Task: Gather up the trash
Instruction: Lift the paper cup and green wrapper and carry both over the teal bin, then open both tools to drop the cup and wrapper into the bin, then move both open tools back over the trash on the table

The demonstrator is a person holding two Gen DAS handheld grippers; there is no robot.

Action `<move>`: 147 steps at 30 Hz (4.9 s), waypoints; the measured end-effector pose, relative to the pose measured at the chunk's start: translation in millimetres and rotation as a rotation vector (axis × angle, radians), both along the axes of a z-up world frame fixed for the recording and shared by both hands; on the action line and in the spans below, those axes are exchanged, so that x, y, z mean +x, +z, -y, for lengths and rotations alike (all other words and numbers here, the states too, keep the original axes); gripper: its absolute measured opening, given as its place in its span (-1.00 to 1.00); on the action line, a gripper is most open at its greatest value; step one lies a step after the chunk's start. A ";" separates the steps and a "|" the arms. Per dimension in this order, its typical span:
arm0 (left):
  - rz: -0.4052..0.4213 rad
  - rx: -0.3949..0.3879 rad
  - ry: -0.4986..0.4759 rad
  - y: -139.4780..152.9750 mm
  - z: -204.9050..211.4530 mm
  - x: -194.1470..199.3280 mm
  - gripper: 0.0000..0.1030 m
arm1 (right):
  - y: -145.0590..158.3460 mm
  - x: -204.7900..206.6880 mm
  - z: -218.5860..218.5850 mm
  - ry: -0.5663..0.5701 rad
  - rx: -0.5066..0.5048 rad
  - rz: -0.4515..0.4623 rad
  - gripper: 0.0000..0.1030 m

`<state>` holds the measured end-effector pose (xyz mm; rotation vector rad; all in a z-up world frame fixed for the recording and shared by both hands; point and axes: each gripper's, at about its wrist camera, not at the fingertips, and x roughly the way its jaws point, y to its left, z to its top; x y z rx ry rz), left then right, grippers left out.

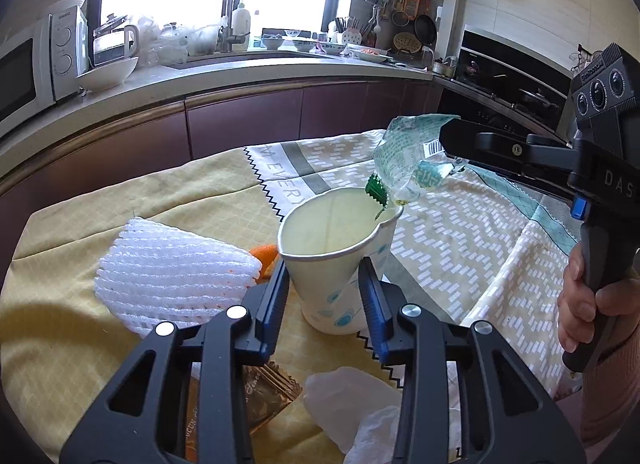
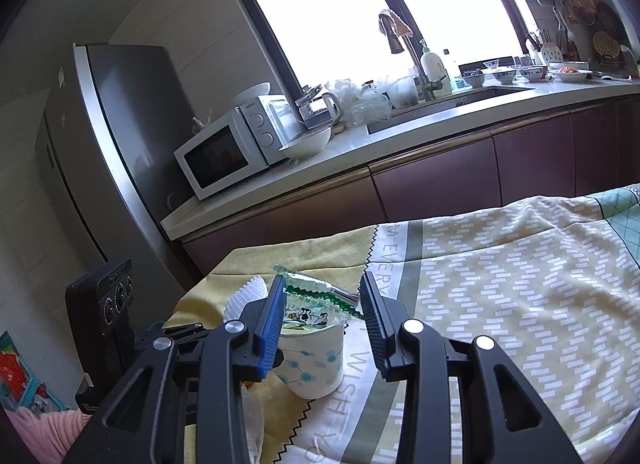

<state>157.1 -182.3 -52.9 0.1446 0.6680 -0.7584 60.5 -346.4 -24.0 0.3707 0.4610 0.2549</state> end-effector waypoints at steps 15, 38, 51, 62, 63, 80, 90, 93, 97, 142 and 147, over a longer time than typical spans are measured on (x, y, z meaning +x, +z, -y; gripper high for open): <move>0.048 -0.025 0.060 22.9 -42.2 -34.7 -0.36 | 11.1 -7.2 -4.5 0.051 0.094 0.037 -0.32; 0.060 -0.087 0.381 46.4 -206.8 -77.2 -0.37 | 14.3 13.4 -97.2 0.284 0.155 0.002 -0.32; 0.077 -0.100 0.610 50.9 -318.2 -102.1 -0.37 | 5.3 37.5 -193.3 0.484 0.120 -0.081 -0.32; 0.063 -0.087 0.785 43.0 -399.2 -116.8 -0.36 | -2.0 58.9 -264.8 0.608 0.090 -0.125 -0.32; 0.059 -0.085 0.797 41.1 -402.1 -115.9 -0.36 | -2.7 61.2 -271.1 0.618 0.088 -0.130 -0.32; -0.079 -0.058 0.943 -19.3 -462.2 -93.2 -0.35 | -31.2 94.4 -371.4 0.716 -0.033 -0.224 -0.32; -0.161 -0.044 0.987 -52.7 -480.3 -66.9 -0.34 | -57.7 115.4 -414.8 0.732 -0.110 -0.335 -0.30; -0.195 -0.036 0.994 -63.5 -484.4 -58.7 -0.34 | -66.6 121.1 -423.4 0.734 -0.126 -0.377 -0.28; -0.232 -0.043 1.001 -77.2 -489.1 -49.8 -0.32 | -78.1 126.9 -432.0 0.734 -0.145 -0.413 -0.23; -0.022 -0.107 0.390 6.9 -259.5 -93.0 0.10 | -4.2 21.1 -173.4 0.362 -0.029 -0.155 0.10; -0.039 -0.109 0.229 3.7 -199.6 -104.0 0.15 | -10.8 13.3 -117.1 0.238 0.010 -0.167 0.10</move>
